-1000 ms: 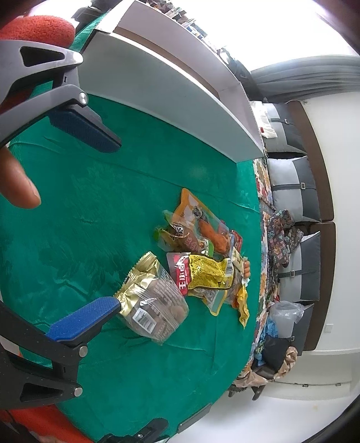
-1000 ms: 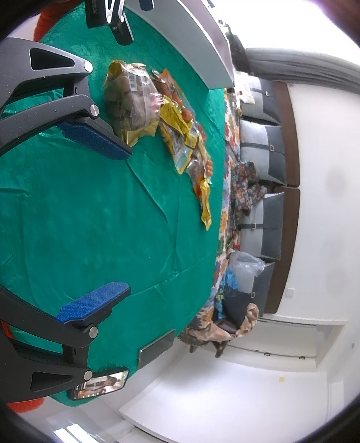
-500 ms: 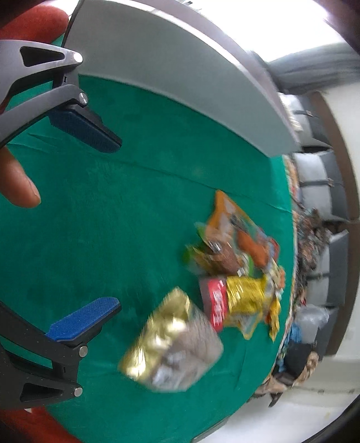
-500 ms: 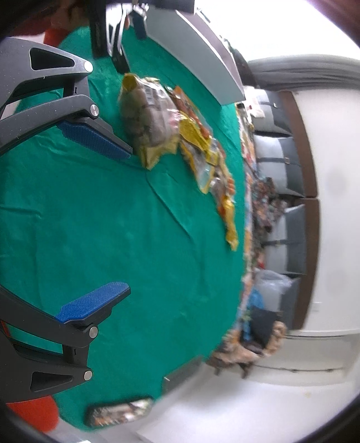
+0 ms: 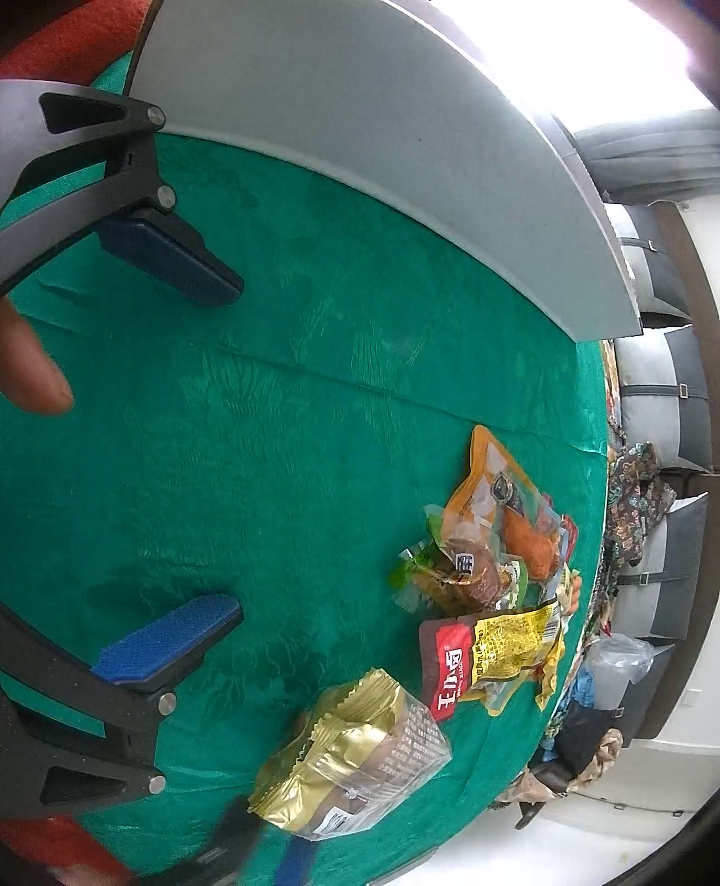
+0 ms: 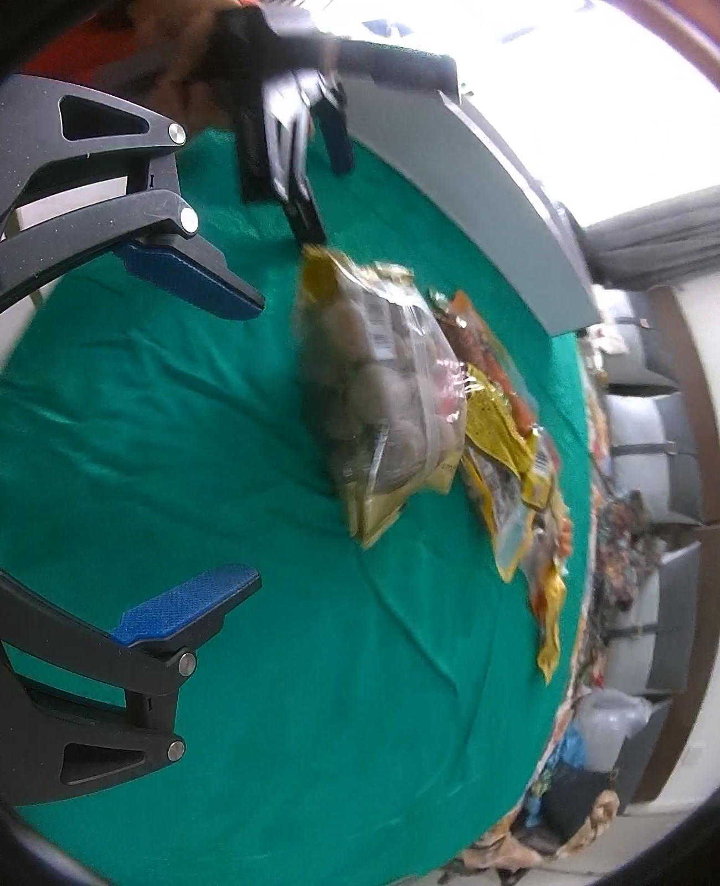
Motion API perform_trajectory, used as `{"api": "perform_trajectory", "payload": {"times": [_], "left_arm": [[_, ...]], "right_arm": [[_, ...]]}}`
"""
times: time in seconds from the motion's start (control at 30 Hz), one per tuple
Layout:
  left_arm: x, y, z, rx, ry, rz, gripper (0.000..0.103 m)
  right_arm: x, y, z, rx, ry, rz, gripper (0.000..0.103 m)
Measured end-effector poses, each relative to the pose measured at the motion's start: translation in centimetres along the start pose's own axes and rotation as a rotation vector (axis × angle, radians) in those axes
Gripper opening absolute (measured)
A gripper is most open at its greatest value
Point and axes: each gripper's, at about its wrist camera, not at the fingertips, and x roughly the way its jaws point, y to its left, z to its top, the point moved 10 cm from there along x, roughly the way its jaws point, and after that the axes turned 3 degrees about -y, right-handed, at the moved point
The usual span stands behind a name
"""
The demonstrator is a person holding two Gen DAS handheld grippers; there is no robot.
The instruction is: Organize snacks
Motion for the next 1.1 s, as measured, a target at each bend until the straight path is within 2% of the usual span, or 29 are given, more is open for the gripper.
{"api": "perform_trajectory", "payload": {"times": [0.07,0.1,0.13,0.2,0.27,0.37,0.47,0.57,0.7,0.83,1.1], "left_arm": [[-0.1,0.1,-0.1,0.001,-0.007,-0.001,0.103],[-0.1,0.1,0.0,0.001,-0.007,-0.001,0.103],[-0.1,0.1,0.0,0.002,-0.007,-0.002,0.103],[-0.2,0.2,-0.2,0.000,-0.005,-0.002,0.103],[-0.2,0.2,-0.2,-0.001,-0.006,0.000,0.103],[-0.1,0.3,0.0,-0.017,-0.013,0.011,0.103],[0.1,0.4,0.2,-0.037,-0.018,0.028,0.103],[0.1,0.4,0.3,-0.034,-0.010,0.027,0.103],[0.2,0.5,0.3,-0.033,-0.006,0.024,0.103],[0.2,0.6,0.4,-0.044,-0.007,0.033,0.103],[0.2,0.6,0.4,-0.046,-0.026,0.039,0.103]], "right_arm": [[1.7,-0.9,0.9,0.001,0.024,-0.036,0.092],[2.2,-2.2,1.6,0.023,0.019,-0.089,0.092],[2.3,-4.6,2.6,0.077,-0.006,-0.194,0.092],[1.4,-9.4,3.5,0.231,-0.036,-0.332,0.092],[-0.3,-12.4,3.6,0.316,-0.071,-0.380,0.092],[-2.7,-14.2,2.0,0.240,-0.087,-0.445,0.092],[-3.5,-16.1,-0.5,0.197,-0.066,-0.503,0.092],[-3.5,-18.0,-2.0,0.208,-0.030,-0.531,0.092],[-2.2,-20.2,-0.9,0.270,0.003,-0.507,0.092],[-0.6,-21.7,0.5,0.295,0.005,-0.432,0.094],[-0.2,-21.5,0.8,0.284,-0.010,-0.417,0.094]]}}
